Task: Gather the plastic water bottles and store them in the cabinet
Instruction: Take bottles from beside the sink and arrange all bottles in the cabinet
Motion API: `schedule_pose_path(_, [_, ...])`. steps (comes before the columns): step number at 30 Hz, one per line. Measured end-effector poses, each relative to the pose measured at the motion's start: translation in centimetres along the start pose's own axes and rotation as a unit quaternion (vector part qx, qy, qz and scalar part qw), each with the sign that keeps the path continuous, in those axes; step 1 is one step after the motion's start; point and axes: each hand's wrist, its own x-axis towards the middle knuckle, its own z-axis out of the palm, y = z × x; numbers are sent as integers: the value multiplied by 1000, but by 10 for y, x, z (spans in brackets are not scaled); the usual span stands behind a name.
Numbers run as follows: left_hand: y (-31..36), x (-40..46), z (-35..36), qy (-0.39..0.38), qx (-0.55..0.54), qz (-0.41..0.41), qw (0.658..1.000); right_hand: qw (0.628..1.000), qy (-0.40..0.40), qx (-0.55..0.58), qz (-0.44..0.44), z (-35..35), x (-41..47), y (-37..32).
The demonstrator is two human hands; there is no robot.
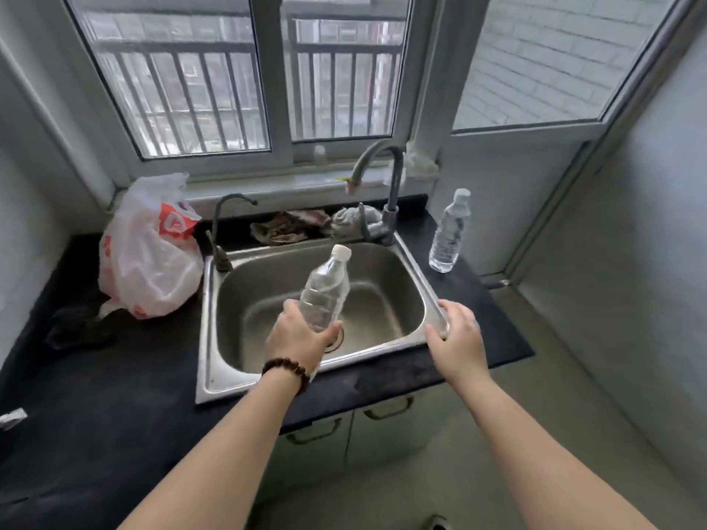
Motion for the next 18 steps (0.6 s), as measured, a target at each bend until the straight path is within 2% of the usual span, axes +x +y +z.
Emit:
schedule_pose_path(6, [55, 4, 54, 37, -1, 7, 999, 1000, -8, 21, -11, -34, 60, 50])
schedule_pose_path(18, [135, 30, 160, 159, -30, -90, 983, 979, -126, 154, -55, -53, 238, 114])
